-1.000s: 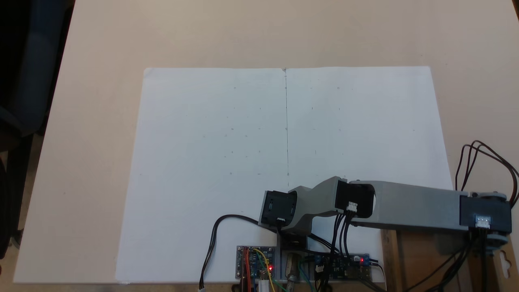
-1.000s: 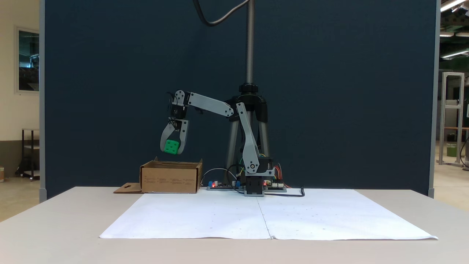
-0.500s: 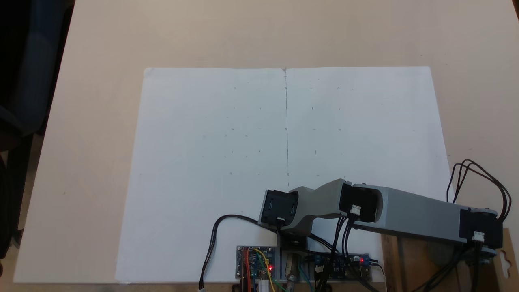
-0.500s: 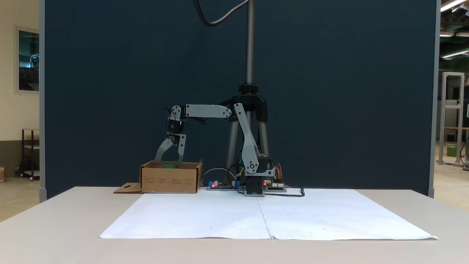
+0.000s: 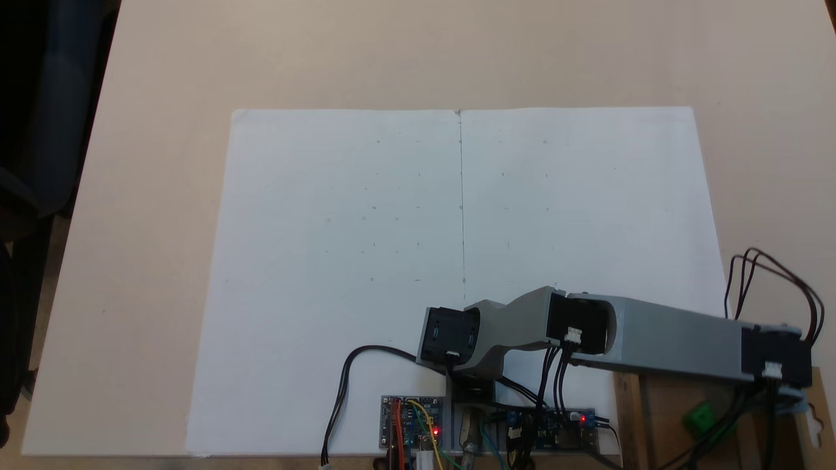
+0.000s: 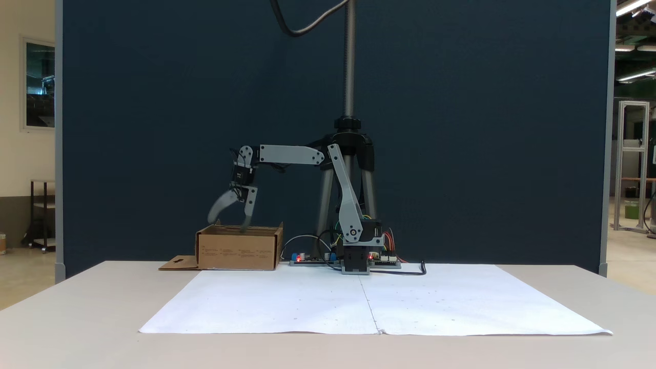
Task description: Grasp a green dice and put it in the bin.
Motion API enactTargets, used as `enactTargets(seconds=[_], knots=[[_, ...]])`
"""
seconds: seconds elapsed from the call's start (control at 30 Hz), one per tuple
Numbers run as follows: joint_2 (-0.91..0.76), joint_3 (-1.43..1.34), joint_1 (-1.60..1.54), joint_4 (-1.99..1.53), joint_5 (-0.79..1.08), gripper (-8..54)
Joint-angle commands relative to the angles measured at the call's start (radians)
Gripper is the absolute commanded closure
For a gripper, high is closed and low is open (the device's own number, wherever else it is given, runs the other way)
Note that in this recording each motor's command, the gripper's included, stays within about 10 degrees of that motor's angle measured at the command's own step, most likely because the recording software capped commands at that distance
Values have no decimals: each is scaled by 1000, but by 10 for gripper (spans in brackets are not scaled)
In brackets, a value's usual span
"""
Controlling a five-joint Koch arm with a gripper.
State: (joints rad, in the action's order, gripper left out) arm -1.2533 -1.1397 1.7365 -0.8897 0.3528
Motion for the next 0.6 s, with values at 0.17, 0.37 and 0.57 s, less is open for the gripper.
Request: enactTargets(seconds=[0.17, 0.37, 0.57], knots=[[-238, 110, -212, 48, -265, 43], [-341, 109, -482, 48, -417, 43], [-437, 97, -793, 14, -434, 43]])
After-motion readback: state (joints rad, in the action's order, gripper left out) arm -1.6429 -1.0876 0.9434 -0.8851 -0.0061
